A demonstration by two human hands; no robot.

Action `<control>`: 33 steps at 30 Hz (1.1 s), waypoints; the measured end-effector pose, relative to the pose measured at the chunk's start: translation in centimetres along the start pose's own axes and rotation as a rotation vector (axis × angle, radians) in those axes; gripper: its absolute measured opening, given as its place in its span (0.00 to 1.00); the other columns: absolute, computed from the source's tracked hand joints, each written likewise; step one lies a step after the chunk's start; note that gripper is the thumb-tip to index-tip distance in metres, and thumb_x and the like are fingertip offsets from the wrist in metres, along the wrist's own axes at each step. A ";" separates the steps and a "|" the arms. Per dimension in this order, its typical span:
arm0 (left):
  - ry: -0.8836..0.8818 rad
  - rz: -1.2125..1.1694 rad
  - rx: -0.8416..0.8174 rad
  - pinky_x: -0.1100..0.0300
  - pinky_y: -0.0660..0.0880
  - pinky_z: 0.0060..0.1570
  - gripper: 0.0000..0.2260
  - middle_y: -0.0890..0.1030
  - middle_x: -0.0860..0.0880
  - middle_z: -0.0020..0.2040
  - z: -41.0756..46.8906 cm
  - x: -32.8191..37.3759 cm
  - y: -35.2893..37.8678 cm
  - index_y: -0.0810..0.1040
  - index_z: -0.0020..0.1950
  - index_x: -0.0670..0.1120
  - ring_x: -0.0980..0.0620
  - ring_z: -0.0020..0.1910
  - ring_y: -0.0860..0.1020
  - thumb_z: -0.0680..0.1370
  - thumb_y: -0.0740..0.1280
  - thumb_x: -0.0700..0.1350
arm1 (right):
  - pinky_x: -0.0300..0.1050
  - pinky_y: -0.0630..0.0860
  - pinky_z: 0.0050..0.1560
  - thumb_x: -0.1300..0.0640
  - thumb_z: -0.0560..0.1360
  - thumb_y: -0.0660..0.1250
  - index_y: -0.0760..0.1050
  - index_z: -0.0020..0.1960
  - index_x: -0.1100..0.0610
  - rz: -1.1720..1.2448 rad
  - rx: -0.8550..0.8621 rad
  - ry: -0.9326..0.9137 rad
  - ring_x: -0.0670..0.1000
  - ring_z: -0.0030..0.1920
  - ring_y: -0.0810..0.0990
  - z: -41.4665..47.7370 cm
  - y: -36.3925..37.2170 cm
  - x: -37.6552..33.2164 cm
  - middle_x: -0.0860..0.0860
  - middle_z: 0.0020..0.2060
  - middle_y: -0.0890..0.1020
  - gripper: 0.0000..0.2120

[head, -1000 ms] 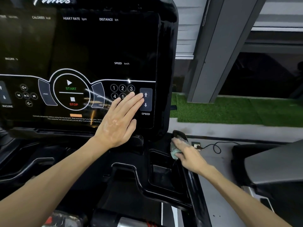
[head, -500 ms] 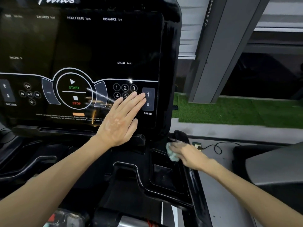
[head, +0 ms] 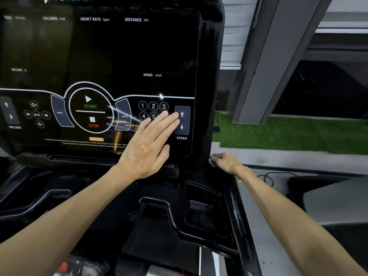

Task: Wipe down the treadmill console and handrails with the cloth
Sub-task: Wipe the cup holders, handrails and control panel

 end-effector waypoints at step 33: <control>-0.167 0.172 -0.022 0.45 0.58 0.74 0.27 0.57 0.40 0.78 -0.1 2.4 1.2 0.57 0.77 0.37 0.42 0.78 0.53 0.80 0.56 0.47 | 0.54 0.60 0.74 0.50 0.82 0.55 0.58 0.76 0.45 0.003 0.179 -0.234 0.46 0.77 0.46 -19.2 6.3 5.6 0.41 0.76 0.54 0.22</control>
Point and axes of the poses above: each hand's wrist, its own z-axis towards the middle knuckle, its own y-axis out of the palm, x = y × z, the point moved 8 cm from there along z, towards the middle knuckle
